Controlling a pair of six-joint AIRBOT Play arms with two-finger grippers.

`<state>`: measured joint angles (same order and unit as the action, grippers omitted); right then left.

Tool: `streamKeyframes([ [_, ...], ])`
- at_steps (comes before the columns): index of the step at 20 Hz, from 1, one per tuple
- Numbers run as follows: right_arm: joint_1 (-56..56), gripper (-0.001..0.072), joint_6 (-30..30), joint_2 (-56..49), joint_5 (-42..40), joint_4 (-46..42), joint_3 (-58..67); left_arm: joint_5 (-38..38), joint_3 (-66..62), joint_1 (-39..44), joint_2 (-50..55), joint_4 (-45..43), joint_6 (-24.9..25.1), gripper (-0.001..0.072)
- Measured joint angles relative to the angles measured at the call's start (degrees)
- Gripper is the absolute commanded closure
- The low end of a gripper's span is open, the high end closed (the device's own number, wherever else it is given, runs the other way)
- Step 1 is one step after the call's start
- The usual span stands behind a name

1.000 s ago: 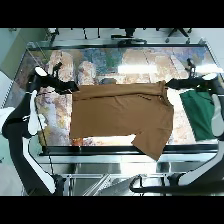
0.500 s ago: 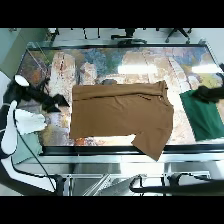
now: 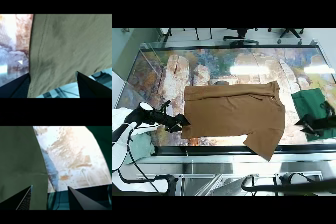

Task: Fold the shirts.

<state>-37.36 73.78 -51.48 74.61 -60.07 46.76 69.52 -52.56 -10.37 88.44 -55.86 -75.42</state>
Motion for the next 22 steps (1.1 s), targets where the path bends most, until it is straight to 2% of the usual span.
streamKeyframes([
  [1, -0.09, 0.0201, -0.85, 0.13, -0.31, 1.46, -2.62, -0.50, 0.57, 0.02, -0.04, 0.26, 0.02, 0.0189],
  [2, -0.11, 0.0210, -1.55, 0.20, -1.29, 2.80, -5.11, -1.25, 1.09, 0.17, -0.04, -0.07, 0.22, 0.0453],
  [3, -0.11, 0.0210, -2.36, 0.26, -1.66, 3.91, -7.41, -1.86, 1.51, 0.33, 0.02, -0.63, 0.63, 0.0650],
  [4, 0.04, 0.0210, -2.95, 0.28, -2.43, 4.72, -9.27, -2.40, 1.75, 0.57, 0.09, -0.17, 1.29, 0.0674],
  [9, 4.96, 0.0214, -4.66, -1.79, -4.57, 8.68, -14.73, -3.82, 2.14, 1.53, 0.02, 3.02, 4.13, 0.0695],
  [10, 6.56, 0.0327, -5.11, -3.06, -4.90, 9.66, -15.10, -3.82, 2.14, 1.60, 0.02, 3.30, 4.37, 0.0695],
  [11, 8.02, 0.0503, -5.99, -4.48, -5.29, 10.60, -15.41, -4.00, 2.16, 1.66, 0.02, 3.52, 4.55, 0.0695],
  [14, 11.19, 0.0691, -9.42, -8.33, -5.88, 13.66, -15.30, -3.98, 2.19, 1.73, -0.07, 3.93, 4.92, 0.0696],
  [17, 11.78, 0.0695, -10.34, -8.72, -4.39, 12.70, -13.00, -3.54, 2.23, 1.64, -1.14, 2.43, 4.46, 0.0696],
  [22, 11.13, 0.0695, 1.20, -1.27, 0.17, -0.09, -10.69, 1.62, 2.25, 1.51, -6.01, -10.36, -2.25, 0.0696],
])
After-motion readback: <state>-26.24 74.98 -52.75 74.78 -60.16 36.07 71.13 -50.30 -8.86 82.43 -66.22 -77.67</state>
